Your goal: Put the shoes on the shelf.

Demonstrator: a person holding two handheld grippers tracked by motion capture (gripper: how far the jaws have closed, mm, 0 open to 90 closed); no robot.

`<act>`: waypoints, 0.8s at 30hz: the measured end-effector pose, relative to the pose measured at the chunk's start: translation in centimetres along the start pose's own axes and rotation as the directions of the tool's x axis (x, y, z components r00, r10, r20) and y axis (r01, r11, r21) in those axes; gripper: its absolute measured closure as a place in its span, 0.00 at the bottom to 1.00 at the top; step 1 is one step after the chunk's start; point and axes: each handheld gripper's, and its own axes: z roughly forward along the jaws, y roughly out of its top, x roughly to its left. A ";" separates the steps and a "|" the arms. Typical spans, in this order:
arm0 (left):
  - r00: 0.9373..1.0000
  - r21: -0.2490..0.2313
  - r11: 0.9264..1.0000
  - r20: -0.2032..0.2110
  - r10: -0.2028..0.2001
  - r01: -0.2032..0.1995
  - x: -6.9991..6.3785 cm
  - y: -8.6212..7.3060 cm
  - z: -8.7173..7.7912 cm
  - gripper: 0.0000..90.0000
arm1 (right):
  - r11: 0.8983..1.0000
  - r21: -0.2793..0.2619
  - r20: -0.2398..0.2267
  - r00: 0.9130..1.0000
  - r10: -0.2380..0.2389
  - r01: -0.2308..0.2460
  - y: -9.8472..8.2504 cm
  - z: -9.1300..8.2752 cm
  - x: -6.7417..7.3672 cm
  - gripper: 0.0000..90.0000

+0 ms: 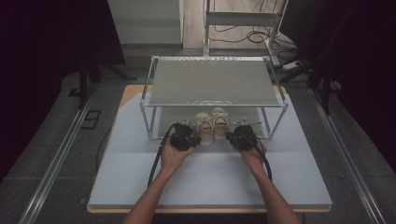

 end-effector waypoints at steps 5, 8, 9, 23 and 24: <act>1.000 0.002 1.000 -0.015 -0.019 0.020 0.6 0.6 0.2 0.98 | 1.000 0.001 -0.005 1.000 0.001 -0.001 0.1 0.1 0.0 0.95; 1.000 0.003 1.000 -0.020 0.008 -0.008 1.1 1.1 0.4 0.98 | 1.000 0.001 -0.008 1.000 0.000 0.000 0.1 0.2 0.1 0.95; 0.999 0.014 1.000 -0.032 0.014 -0.014 1.4 1.4 0.7 0.97 | 1.000 0.003 -0.014 1.000 0.000 0.000 0.1 0.2 0.1 0.95; 0.999 0.024 0.999 -0.044 -0.029 0.030 2.5 3.0 2.9 0.97 | 1.000 0.010 -0.002 1.000 -0.004 0.004 0.4 0.5 0.2 0.95; 0.998 0.023 0.999 -0.043 -0.042 0.043 2.3 3.0 2.9 0.97 | 1.000 0.010 0.003 1.000 -0.004 0.004 0.5 0.6 0.1 0.95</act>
